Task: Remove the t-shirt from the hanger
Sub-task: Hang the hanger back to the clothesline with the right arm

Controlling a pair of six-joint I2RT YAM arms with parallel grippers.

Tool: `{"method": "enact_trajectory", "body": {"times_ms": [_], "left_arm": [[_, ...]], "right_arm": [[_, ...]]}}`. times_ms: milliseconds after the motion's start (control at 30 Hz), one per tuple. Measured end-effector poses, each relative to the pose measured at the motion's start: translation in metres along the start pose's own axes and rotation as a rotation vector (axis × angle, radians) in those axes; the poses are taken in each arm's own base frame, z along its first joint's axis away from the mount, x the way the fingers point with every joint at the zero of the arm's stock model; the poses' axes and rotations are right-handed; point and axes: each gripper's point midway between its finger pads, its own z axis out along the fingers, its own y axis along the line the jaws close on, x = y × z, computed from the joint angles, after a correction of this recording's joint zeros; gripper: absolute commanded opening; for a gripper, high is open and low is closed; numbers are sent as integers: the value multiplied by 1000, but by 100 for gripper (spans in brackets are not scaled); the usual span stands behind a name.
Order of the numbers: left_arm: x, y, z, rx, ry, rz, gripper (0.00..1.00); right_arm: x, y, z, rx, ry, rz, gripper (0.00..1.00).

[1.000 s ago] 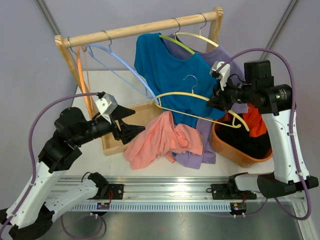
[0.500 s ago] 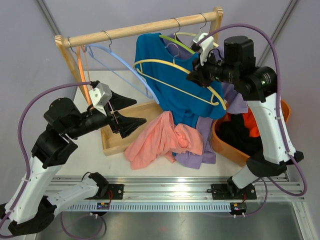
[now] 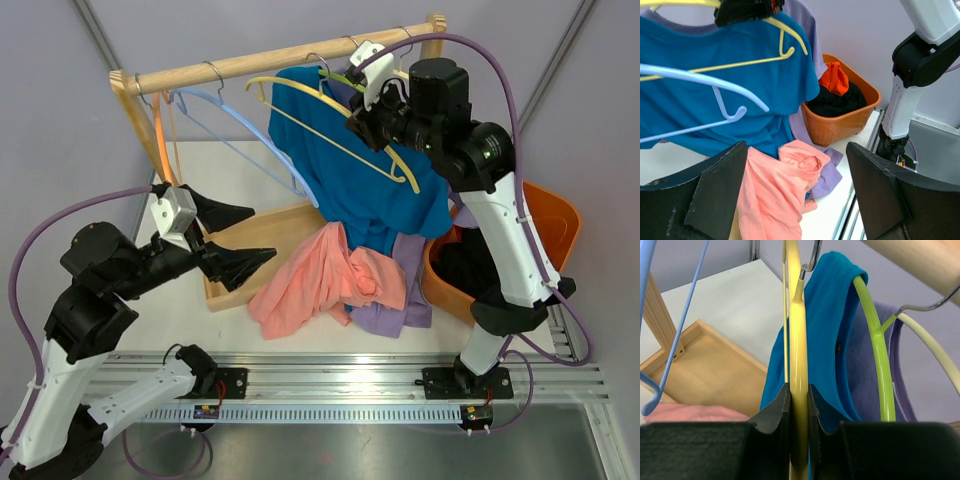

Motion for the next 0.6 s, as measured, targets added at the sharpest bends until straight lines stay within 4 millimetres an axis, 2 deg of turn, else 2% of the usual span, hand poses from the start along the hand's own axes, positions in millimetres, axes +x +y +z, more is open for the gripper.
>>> {"method": "enact_trajectory", "body": {"times_ms": [167, 333, 467, 600], "left_arm": [[14, 4, 2, -12, 29, -14, 84], [22, 5, 2, -20, 38, -19, 84], [29, 5, -2, -30, 40, -30, 85], [38, 5, -5, -37, 54, -56, 85]], "right_arm": [[-13, 2, 3, 23, -41, -14, 0], [-29, -9, 15, 72, -91, 4, 0], [-25, -12, 31, 92, -79, 22, 0], [-20, -11, 39, 88, -65, 32, 0]]}}
